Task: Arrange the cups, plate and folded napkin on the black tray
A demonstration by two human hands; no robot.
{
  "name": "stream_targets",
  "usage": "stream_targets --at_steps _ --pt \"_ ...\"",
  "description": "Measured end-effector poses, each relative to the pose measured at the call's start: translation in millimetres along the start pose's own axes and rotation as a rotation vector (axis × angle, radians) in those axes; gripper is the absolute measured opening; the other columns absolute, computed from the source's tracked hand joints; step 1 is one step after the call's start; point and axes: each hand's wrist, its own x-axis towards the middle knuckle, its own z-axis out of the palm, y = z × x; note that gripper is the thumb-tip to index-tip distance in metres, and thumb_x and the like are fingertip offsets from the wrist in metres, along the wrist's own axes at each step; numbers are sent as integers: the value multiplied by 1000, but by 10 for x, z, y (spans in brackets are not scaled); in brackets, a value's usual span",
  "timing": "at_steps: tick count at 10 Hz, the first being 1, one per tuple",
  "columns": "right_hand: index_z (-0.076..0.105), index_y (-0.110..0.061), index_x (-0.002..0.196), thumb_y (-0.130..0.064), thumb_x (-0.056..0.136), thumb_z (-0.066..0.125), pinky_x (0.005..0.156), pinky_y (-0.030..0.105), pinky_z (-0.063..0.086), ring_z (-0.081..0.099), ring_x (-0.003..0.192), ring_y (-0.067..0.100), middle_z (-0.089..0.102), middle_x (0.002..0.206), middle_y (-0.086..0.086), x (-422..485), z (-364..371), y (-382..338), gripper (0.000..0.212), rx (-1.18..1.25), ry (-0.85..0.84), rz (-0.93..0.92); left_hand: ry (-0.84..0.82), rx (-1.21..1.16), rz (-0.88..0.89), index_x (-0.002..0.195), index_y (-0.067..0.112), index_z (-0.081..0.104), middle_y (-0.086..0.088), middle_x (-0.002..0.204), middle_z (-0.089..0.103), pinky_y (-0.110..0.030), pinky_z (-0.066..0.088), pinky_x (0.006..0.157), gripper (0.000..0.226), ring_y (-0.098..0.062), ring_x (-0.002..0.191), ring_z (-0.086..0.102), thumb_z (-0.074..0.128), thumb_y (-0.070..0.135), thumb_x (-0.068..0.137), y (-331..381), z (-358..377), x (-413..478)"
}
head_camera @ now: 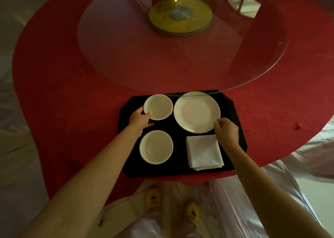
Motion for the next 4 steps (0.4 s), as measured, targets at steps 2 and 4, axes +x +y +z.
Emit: stream_targets --at_steps 2,4 --pt "54 -5 122 -23 92 50 77 37 49 62 97 29 61 115 17 -45 42 -53 35 -66 -30 -111 -26 46 -2 139 15 40 -14 137 46 -36 54 79 49 -22 103 54 52 10 92 -17 -43 -31" --pt "46 -6 130 -32 92 50 91 46 50 49 117 33 49 131 18 -80 64 -228 45 -214 -141 -265 58 356 34 143 16 33 -12 145 38 -38 55 80 53 -28 112 55 45 35 94 17 -129 -52"
